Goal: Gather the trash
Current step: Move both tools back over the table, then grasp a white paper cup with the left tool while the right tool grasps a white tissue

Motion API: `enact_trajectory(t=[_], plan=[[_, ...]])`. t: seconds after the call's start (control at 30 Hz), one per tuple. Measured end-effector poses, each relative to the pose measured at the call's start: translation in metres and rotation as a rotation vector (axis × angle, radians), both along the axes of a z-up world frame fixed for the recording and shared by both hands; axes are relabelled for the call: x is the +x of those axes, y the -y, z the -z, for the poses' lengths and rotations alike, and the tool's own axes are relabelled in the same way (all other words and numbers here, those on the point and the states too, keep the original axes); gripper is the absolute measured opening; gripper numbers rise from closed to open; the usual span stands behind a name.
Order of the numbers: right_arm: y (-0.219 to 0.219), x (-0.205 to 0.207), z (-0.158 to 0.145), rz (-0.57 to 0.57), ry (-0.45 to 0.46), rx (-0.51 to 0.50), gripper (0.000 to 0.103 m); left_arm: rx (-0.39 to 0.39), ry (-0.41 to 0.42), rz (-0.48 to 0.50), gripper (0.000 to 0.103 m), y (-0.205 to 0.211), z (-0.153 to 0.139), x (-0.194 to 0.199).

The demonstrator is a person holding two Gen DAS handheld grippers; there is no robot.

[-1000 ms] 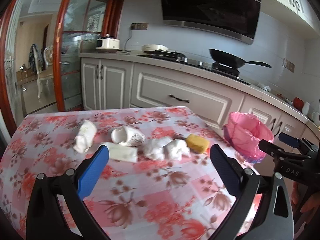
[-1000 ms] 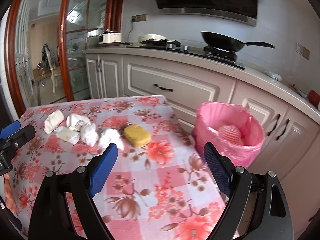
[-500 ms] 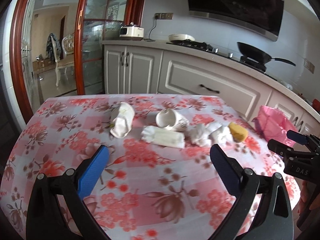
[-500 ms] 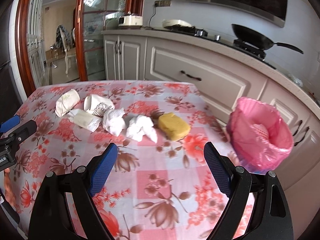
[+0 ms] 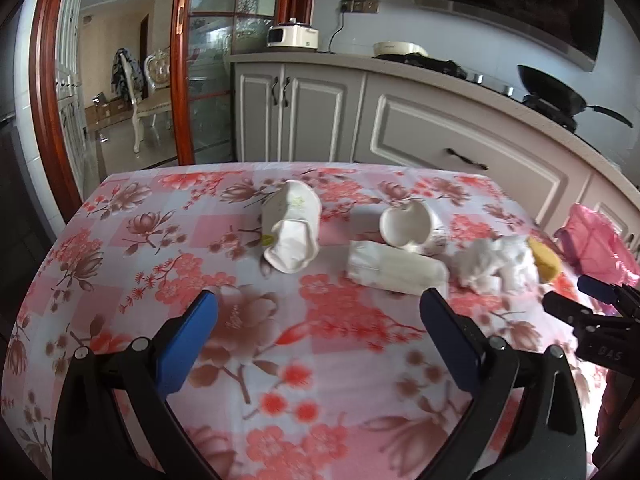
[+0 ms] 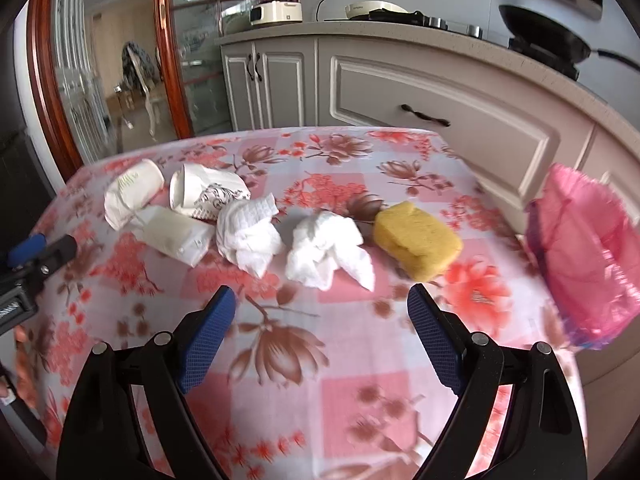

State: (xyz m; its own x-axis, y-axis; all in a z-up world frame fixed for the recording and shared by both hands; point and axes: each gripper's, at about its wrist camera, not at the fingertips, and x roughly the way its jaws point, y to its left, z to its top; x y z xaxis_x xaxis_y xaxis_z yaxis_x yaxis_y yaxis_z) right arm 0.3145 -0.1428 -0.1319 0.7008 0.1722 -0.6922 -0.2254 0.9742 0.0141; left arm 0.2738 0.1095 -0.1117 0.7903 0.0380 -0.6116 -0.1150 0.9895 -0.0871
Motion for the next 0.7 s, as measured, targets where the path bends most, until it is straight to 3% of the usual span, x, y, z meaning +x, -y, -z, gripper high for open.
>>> enact_trajectory(t=[0.17,0.37,0.7], plan=[[0.000,0.011,0.008,-0.023,0.010,0.035,0.082,0.000,-0.021,-0.021,0.098,-0.012,0.011,0.016],[-0.007,0.037,0.018,-0.017,-0.044,0.023,0.076,-0.010,-0.037,-0.019,0.098,-0.011,0.018,0.036],[-0.008,0.077,0.026,0.001,-0.062,0.018,0.057,-0.021,-0.020,-0.016,0.097,-0.016,0.015,0.072]])
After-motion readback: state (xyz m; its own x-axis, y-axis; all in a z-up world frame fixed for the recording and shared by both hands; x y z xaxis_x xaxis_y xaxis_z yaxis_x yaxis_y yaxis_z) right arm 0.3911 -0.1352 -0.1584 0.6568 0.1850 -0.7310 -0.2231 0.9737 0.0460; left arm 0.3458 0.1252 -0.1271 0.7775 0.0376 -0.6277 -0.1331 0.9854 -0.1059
